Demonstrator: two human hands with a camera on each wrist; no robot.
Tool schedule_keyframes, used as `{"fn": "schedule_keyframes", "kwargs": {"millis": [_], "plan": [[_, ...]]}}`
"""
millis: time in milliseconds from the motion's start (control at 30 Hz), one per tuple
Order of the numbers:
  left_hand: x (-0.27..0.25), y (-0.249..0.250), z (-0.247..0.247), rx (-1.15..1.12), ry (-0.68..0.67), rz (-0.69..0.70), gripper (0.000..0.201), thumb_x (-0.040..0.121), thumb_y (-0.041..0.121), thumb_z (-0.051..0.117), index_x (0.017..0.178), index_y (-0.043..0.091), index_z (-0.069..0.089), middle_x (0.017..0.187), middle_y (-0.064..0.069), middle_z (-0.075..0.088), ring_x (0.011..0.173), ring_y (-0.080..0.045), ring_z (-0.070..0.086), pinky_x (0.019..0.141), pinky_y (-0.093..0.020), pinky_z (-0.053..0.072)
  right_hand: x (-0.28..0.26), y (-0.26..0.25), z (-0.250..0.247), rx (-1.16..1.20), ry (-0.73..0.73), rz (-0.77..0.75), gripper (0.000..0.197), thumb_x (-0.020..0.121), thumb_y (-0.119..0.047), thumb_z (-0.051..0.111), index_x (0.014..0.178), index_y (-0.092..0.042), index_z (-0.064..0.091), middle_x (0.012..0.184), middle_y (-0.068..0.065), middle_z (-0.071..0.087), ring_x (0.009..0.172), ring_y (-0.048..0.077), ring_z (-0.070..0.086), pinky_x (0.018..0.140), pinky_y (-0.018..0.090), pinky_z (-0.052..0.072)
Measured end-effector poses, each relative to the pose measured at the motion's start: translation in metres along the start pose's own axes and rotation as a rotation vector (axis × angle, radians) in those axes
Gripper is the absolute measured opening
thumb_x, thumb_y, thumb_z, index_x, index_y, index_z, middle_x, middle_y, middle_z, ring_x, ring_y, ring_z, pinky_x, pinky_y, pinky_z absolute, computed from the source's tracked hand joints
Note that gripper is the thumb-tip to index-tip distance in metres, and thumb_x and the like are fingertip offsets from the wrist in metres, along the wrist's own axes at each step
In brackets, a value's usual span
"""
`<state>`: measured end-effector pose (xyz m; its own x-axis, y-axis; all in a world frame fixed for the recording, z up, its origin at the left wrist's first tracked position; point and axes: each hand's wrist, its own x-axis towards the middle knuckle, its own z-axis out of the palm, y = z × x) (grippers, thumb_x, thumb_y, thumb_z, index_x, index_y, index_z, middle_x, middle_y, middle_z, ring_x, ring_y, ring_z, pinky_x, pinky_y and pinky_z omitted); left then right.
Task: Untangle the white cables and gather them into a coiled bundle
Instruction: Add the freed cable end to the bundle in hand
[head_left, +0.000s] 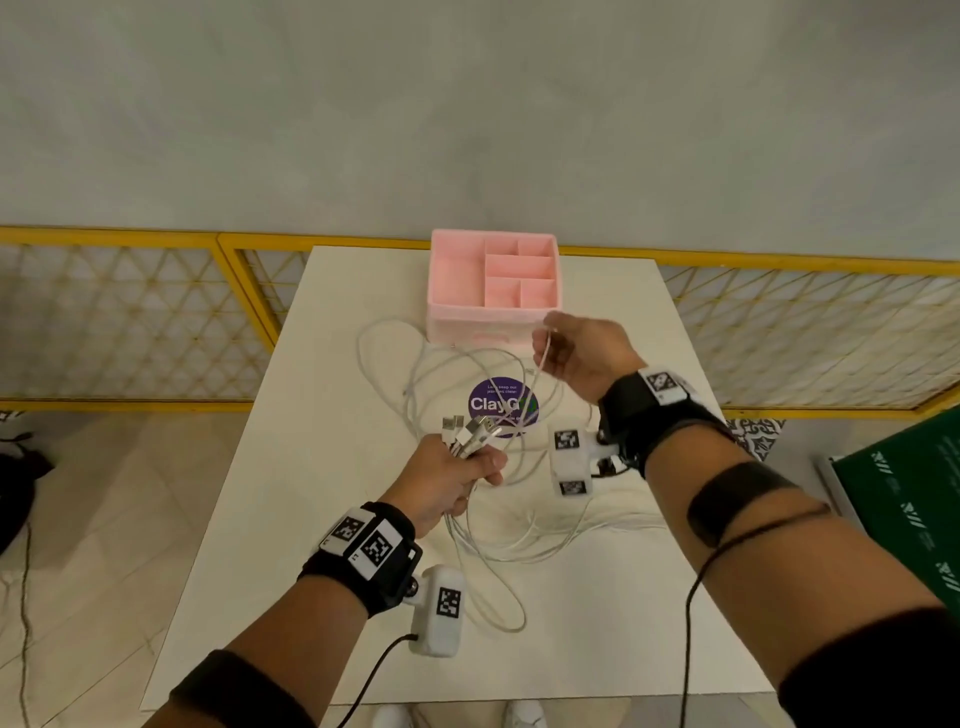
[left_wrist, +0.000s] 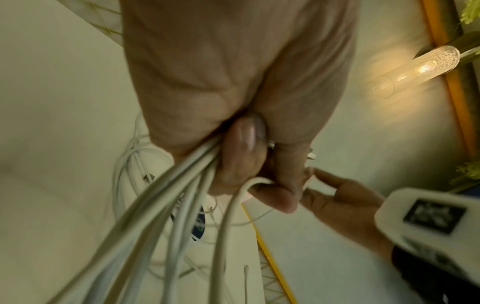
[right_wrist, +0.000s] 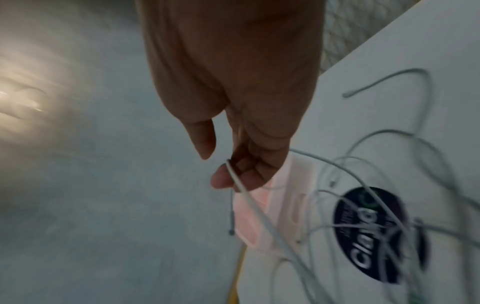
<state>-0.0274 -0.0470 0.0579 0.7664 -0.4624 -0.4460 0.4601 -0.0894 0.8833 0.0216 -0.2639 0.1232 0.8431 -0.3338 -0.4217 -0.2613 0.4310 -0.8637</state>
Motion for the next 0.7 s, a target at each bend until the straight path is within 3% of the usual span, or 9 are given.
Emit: {"fn": "schedule_keyframes", "kwargs": {"millis": [67,133,233,300,400,567,700], "plan": [[0.000,-0.001,-0.001,-0.004,0.010,-0.007,0.010,0.093,0.005,0.067,0.083,0.003,0.069,0.076,-0.013,0.068,0.041,-0.008,0.031,0.040,-0.018,0.023,0.003,-0.023,0.009,-0.031,0.025,-0.104,0.016,0.090,0.002,0.061,0.106,0.002,0.061,0.083,0.018,0.069,0.054,0.019,0.060,0.055,0.030,0.053],[0.000,0.001,-0.004,-0.009,0.018,0.003,0.011,0.092,0.005,0.068,0.082,0.005,0.069,0.076,-0.013,0.068,0.041,-0.008,0.031,0.040,-0.018,0.023,0.003,-0.042,0.019,-0.071,0.043,-0.222,0.023,0.087,0.007,0.062,0.107,-0.004,0.058,0.091,0.017,0.070,0.049,0.018,0.054,0.049,0.028,0.048],[0.003,0.005,-0.007,-0.041,0.032,0.034,0.014,0.091,0.009,0.072,0.077,0.009,0.069,0.075,-0.012,0.068,0.042,-0.009,0.030,0.040,-0.019,0.023,0.001,-0.059,0.030,-0.141,0.050,-0.341,0.024,0.088,0.004,0.059,0.102,-0.013,0.051,0.097,0.012,0.074,0.045,0.018,0.048,0.044,0.026,0.043],[0.005,0.006,-0.007,-0.029,0.055,0.051,0.016,0.091,0.008,0.072,0.074,0.010,0.070,0.075,-0.013,0.068,0.041,-0.009,0.030,0.040,-0.019,0.024,0.000,-0.060,0.030,-0.290,0.074,-0.374,0.021,0.087,-0.002,0.066,0.097,-0.013,0.050,0.089,0.013,0.075,0.038,0.018,0.043,0.041,0.023,0.039],[0.005,0.005,-0.008,-0.023,0.060,0.055,0.017,0.091,0.007,0.071,0.074,0.011,0.070,0.076,-0.014,0.068,0.040,-0.009,0.031,0.040,-0.019,0.024,-0.002,-0.052,0.025,-0.617,0.089,-0.325,0.015,0.087,-0.006,0.069,0.083,-0.009,0.055,0.066,0.013,0.071,0.032,0.015,0.038,0.040,0.023,0.033],[0.005,-0.001,-0.008,-0.040,0.066,0.035,0.008,0.091,0.007,0.071,0.083,0.006,0.070,0.074,-0.012,0.067,0.040,-0.008,0.030,0.040,-0.019,0.024,-0.006,-0.050,0.018,-1.234,0.097,-0.163,0.009,0.088,-0.009,0.067,0.082,-0.003,0.067,0.073,0.008,0.076,0.046,0.013,0.057,0.050,0.025,0.045],[0.006,-0.003,-0.006,-0.041,0.069,0.033,0.009,0.091,0.008,0.072,0.082,0.006,0.069,0.073,-0.011,0.067,0.041,-0.008,0.029,0.041,-0.019,0.023,-0.012,-0.057,0.018,-1.425,0.042,-0.038,0.011,0.088,-0.010,0.068,0.081,-0.002,0.066,0.070,0.007,0.075,0.051,0.016,0.059,0.056,0.028,0.048]]}}
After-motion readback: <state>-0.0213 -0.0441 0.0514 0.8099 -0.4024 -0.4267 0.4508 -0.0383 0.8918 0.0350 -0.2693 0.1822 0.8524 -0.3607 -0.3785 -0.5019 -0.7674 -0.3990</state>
